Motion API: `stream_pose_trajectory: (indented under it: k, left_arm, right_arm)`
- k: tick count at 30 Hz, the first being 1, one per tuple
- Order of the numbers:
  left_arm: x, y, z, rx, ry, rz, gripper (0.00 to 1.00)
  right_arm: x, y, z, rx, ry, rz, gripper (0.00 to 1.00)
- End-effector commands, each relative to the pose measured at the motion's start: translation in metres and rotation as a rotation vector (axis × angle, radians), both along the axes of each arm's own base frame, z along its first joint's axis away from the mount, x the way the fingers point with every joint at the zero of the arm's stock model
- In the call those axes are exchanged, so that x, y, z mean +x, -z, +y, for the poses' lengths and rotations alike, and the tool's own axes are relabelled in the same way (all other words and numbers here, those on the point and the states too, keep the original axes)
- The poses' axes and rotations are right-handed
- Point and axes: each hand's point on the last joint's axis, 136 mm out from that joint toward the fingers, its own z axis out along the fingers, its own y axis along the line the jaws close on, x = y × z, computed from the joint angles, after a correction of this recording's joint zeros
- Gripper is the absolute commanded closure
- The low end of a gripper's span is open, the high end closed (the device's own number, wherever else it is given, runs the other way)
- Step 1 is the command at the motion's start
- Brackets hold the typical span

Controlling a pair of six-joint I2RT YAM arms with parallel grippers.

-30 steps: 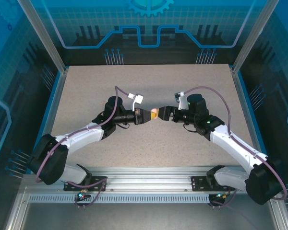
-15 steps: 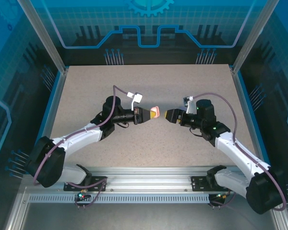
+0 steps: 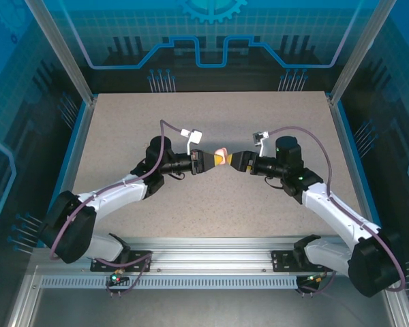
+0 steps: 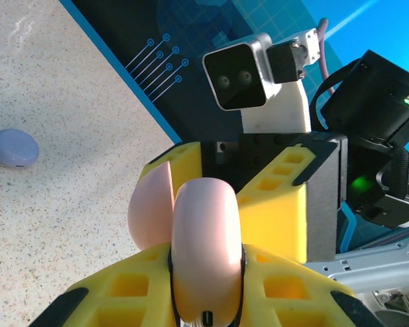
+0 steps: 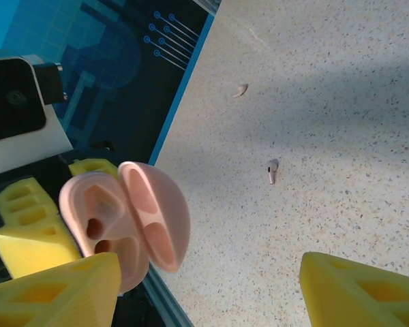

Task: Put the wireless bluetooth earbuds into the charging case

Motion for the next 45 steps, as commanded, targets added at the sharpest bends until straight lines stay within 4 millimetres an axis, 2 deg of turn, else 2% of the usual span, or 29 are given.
stream_pose_trajectory:
  k: [1, 10, 20, 25, 28, 33, 36, 37, 38, 39, 41, 43, 45]
  left_arm:
    - [0.001, -0.009, -0.002, -0.026, 0.007, -0.021, 1.00]
    - [-0.002, -0.010, -0.002, -0.029, 0.016, -0.020, 1.00]
    - [-0.003, -0.008, -0.004, -0.029, 0.021, -0.017, 1.00]
    - [-0.003, -0.008, -0.005, -0.032, 0.018, -0.019, 1.00]
    - [-0.002, -0.008, -0.005, -0.035, 0.018, -0.017, 1.00]
    - [-0.002, -0.007, -0.009, -0.035, 0.025, -0.012, 1.00]
    - [0.000, -0.005, -0.009, -0.026, 0.017, -0.006, 0.99]
    - [0.001, -0.004, -0.008, -0.018, 0.009, -0.003, 0.92]
    - [0.002, -0.003, -0.007, -0.008, -0.003, -0.006, 0.80]
    - [0.004, -0.002, -0.006, 0.003, -0.016, -0.007, 0.62]
    - [0.006, -0.003, -0.003, 0.026, -0.037, -0.019, 0.42]
    - [0.008, -0.008, 0.004, 0.054, -0.062, -0.042, 0.26]
    - [0.010, -0.016, 0.010, 0.081, -0.075, -0.074, 0.18]
  right_arm:
    - [0.002, -0.015, 0.013, 0.024, -0.038, -0.040, 0.32]
    - [0.010, -0.007, 0.013, 0.005, -0.020, -0.026, 0.55]
    - [0.012, -0.019, 0.023, 0.028, -0.068, -0.039, 0.66]
    - [0.010, -0.021, 0.028, 0.031, -0.098, -0.046, 0.77]
    - [0.007, -0.022, 0.032, 0.036, -0.121, -0.049, 0.78]
    - [0.007, -0.023, 0.034, 0.025, -0.127, -0.052, 1.00]
    - [0.009, -0.023, 0.030, 0.004, -0.101, -0.049, 1.00]
    - [0.010, -0.024, 0.029, -0.003, -0.096, -0.050, 1.00]
    - [0.011, -0.023, 0.028, -0.017, -0.086, -0.048, 1.00]
    - [0.011, -0.020, 0.026, -0.039, -0.076, -0.039, 1.00]
    - [0.017, -0.026, 0.021, -0.082, -0.046, -0.046, 1.00]
    - [0.019, -0.022, 0.014, -0.152, -0.026, -0.036, 1.00]
    - [0.022, -0.019, 0.008, -0.223, -0.014, -0.038, 1.00]
